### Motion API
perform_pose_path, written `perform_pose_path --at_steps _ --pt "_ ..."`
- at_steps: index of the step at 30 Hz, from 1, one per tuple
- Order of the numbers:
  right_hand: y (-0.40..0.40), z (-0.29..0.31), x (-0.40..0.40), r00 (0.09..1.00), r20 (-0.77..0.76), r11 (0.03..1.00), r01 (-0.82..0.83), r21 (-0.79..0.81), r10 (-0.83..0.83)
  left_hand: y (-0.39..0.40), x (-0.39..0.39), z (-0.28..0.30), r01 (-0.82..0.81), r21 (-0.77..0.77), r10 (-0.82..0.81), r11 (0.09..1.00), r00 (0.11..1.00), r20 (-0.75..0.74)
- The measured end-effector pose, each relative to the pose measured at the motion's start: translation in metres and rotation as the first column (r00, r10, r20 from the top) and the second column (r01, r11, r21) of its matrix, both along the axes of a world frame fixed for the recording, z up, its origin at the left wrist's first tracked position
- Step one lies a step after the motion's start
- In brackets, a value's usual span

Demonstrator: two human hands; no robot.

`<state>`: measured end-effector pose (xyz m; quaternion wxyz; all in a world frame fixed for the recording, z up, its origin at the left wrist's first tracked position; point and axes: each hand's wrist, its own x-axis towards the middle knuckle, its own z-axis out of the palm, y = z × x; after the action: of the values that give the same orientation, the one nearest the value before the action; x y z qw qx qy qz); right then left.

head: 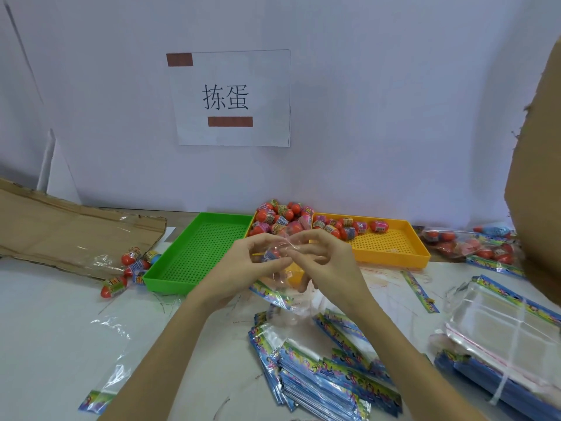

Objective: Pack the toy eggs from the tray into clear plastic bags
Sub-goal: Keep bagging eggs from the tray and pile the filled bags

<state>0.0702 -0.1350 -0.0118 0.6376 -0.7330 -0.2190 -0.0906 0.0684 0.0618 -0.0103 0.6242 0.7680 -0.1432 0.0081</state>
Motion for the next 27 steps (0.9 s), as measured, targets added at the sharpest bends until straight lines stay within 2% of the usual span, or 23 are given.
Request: perform_pose_path --at_steps 2,5,8,12,16,21,24,27 --pt "0.001 0.003 -0.001 0.997 0.015 0.993 0.069 0.091 -0.07 0.002 0.001 0.001 0.002 -0.059 -0.001 0.998 1.0 0.019" --pt "-0.002 0.004 0.002 0.985 0.005 0.973 0.169 0.157 -0.172 0.01 0.007 0.002 -0.141 -0.088 0.147 0.986 0.987 0.061" --pt "-0.005 -0.001 0.006 0.983 -0.013 0.978 0.183 0.098 -0.183 0.016 0.016 0.003 -0.293 -0.183 0.304 0.939 0.952 0.039" --pt "-0.003 -0.012 0.009 0.99 0.001 0.99 0.139 -0.008 -0.139 0.013 0.019 -0.004 -0.379 -0.344 0.393 0.859 0.919 -0.031" --pt "0.002 -0.02 0.009 0.984 0.089 0.975 0.166 -0.145 -0.154 0.01 0.011 -0.018 -0.409 -0.347 0.452 0.844 0.89 0.051" --pt "0.008 -0.022 0.014 0.905 0.364 0.836 0.366 -0.409 -0.219 0.007 -0.001 -0.013 -0.298 -0.31 0.344 0.903 0.933 0.107" --pt "0.013 -0.015 0.028 0.911 0.374 0.778 0.361 -0.514 -0.176 0.006 -0.005 -0.009 -0.254 -0.284 0.283 0.924 0.957 0.065" --pt "0.017 -0.008 0.053 0.952 0.285 0.693 0.28 -0.664 -0.112 0.008 -0.005 -0.008 -0.221 -0.266 0.241 0.938 0.969 0.044"
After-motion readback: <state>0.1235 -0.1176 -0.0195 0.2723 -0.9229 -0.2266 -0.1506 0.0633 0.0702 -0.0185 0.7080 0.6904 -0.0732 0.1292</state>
